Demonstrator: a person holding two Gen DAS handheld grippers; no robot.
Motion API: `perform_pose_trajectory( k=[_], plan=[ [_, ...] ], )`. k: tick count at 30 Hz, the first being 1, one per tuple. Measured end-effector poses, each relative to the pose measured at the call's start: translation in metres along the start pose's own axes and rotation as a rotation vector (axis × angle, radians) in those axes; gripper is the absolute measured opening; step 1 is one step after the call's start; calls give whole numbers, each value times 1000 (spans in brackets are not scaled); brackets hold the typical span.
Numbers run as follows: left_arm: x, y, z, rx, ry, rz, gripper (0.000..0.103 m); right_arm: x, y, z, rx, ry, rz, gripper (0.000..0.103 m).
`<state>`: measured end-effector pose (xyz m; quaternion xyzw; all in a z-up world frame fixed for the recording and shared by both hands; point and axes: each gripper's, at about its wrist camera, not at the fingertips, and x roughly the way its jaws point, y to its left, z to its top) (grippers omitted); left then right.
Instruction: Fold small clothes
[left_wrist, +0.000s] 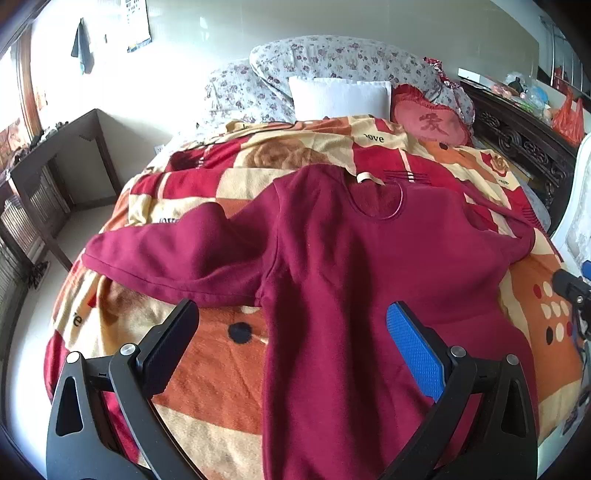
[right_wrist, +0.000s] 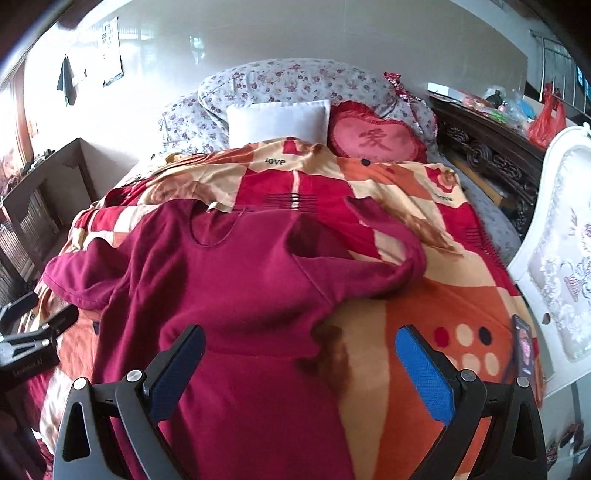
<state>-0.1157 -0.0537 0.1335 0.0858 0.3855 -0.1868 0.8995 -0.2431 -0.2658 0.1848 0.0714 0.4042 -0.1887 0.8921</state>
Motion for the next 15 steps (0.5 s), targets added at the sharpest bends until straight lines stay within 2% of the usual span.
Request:
perform_pose_trajectory(
  k=[9,15],
  plan=[
    [14,-3,3,-13,21,-45,102,23,18,7,-11,11,16,102],
    [22,-4,5,-12,22,-46,102,39,28,12,-12,26,28,102]
  ],
)
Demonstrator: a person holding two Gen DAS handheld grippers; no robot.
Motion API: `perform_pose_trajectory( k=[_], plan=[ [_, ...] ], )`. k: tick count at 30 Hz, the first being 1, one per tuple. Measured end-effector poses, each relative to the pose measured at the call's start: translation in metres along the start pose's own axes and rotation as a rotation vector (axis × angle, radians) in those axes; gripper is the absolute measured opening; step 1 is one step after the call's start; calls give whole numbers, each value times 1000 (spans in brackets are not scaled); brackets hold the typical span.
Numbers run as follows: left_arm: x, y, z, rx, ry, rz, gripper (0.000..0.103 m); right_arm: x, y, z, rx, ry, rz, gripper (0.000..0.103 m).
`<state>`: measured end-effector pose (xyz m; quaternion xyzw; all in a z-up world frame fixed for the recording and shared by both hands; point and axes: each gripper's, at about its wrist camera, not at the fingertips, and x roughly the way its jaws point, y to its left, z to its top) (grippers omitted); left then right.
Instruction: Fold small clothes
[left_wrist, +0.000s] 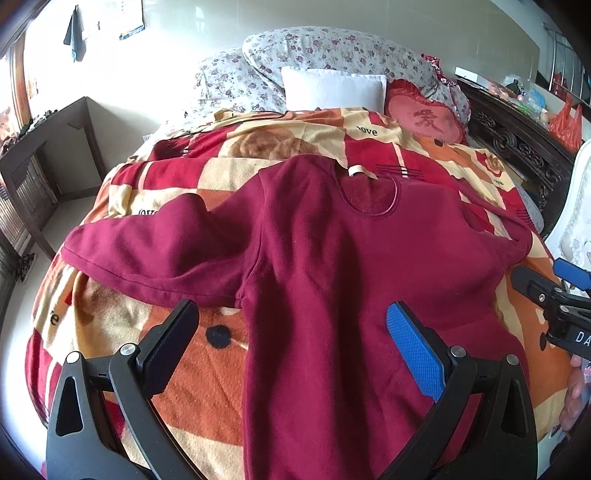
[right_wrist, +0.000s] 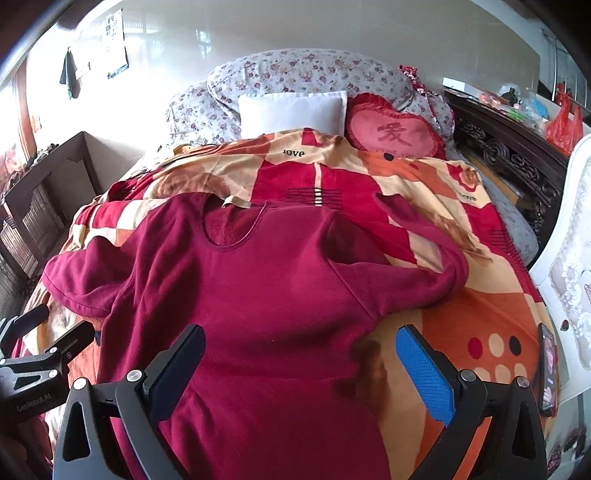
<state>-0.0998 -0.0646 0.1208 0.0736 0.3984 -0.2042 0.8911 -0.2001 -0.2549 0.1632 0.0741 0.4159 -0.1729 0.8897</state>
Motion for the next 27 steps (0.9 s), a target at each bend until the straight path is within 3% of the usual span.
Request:
perform_pose_trajectory(
  k=[27],
  plan=[
    [41,8,16,-30,39,36,102,43,15,12,-10,39,-5,102]
  ],
)
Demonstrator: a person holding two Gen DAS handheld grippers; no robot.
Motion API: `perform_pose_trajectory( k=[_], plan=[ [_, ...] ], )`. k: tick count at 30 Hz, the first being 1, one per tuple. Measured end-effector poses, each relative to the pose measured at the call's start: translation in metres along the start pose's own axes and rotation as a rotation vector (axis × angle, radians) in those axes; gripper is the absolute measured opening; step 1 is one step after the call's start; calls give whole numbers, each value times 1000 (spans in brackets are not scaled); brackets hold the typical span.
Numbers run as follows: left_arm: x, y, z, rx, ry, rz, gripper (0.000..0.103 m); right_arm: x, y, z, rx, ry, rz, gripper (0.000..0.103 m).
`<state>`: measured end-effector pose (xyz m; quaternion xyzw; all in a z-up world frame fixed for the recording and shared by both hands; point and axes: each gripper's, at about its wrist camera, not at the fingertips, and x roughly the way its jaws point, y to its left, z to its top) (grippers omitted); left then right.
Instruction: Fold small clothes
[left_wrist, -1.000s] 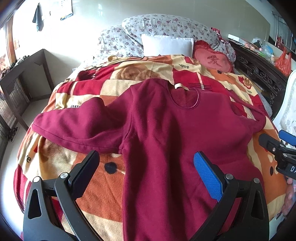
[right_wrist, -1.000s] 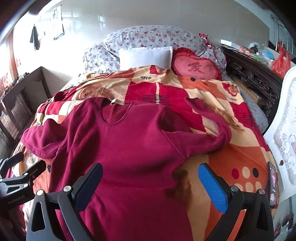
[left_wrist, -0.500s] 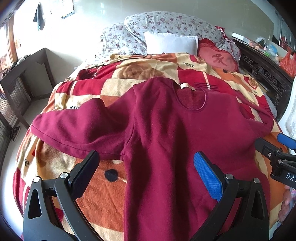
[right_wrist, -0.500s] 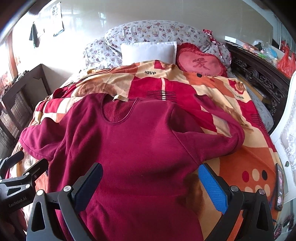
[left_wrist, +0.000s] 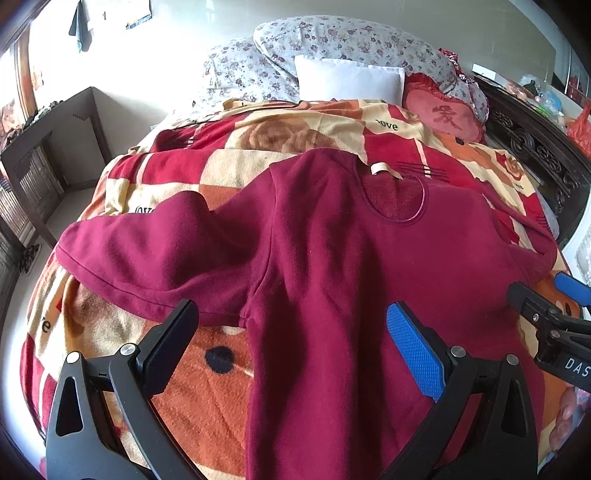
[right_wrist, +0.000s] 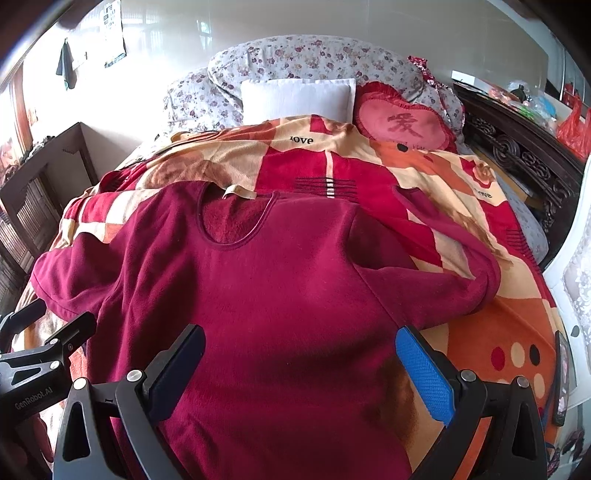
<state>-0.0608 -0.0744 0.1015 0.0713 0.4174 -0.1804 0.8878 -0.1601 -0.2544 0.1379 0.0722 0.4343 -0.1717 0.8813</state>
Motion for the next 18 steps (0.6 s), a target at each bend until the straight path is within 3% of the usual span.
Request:
perform_pose_trajectory(
  k=[18],
  plan=[
    [14,-9,13,11,15,5,102,21,-4,7,31,20,-3,102]
  ],
)
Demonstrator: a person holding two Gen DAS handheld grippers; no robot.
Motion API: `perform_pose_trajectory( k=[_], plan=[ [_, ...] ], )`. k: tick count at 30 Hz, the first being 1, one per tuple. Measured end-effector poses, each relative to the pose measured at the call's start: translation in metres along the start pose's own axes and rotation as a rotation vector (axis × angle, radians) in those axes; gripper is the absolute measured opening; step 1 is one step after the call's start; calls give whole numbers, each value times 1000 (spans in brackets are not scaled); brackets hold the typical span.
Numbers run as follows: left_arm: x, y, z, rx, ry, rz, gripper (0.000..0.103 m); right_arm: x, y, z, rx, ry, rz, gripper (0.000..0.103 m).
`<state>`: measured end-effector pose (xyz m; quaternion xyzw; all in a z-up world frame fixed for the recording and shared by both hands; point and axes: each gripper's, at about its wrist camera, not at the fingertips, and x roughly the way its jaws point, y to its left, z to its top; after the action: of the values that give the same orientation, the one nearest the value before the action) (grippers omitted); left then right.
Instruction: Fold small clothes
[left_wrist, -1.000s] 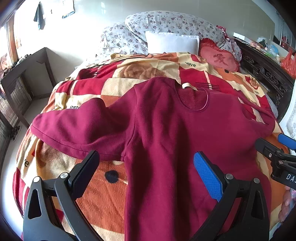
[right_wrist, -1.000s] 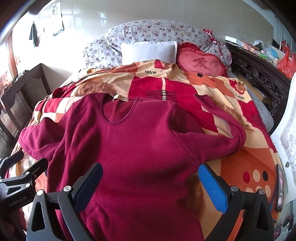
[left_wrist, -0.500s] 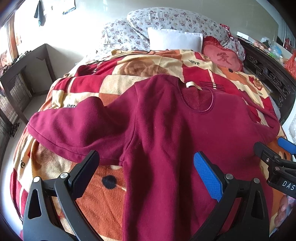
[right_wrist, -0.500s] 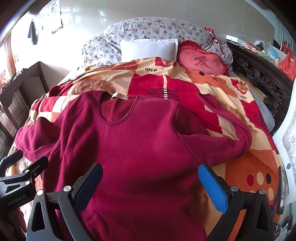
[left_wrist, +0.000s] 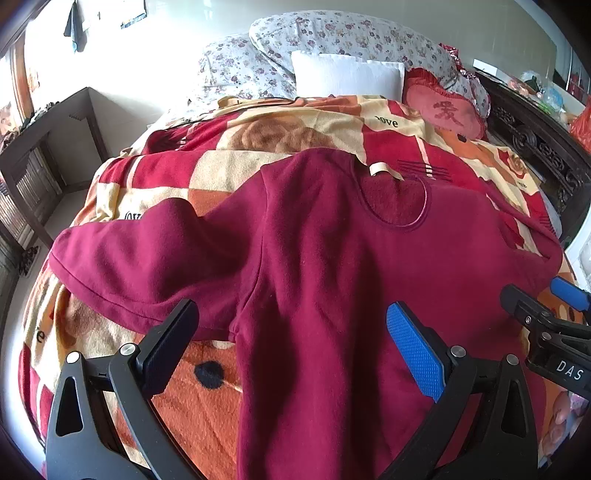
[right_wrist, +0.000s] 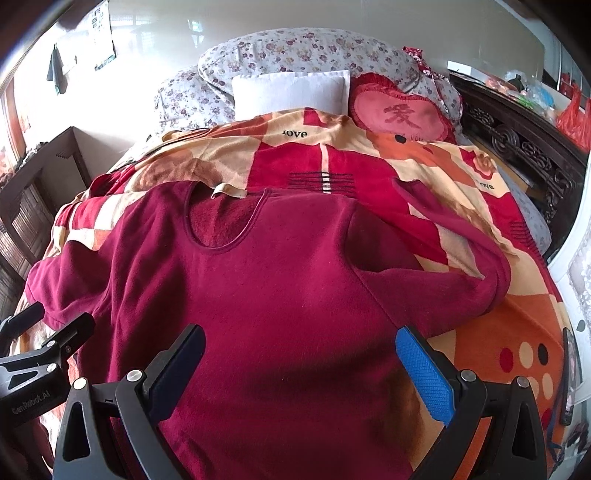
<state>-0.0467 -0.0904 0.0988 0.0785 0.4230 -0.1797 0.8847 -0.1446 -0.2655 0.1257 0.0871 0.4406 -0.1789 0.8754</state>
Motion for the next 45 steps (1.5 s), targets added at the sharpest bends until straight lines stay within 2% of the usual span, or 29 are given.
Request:
perform_pose_trajectory(
  k=[29,45],
  plan=[
    [26,13,4,-26,28,29,102,25,15,11,-12,32,16,102],
    [38,31,6,-63,43,43,102,40,36,16,-29,44,31,102]
  ],
)
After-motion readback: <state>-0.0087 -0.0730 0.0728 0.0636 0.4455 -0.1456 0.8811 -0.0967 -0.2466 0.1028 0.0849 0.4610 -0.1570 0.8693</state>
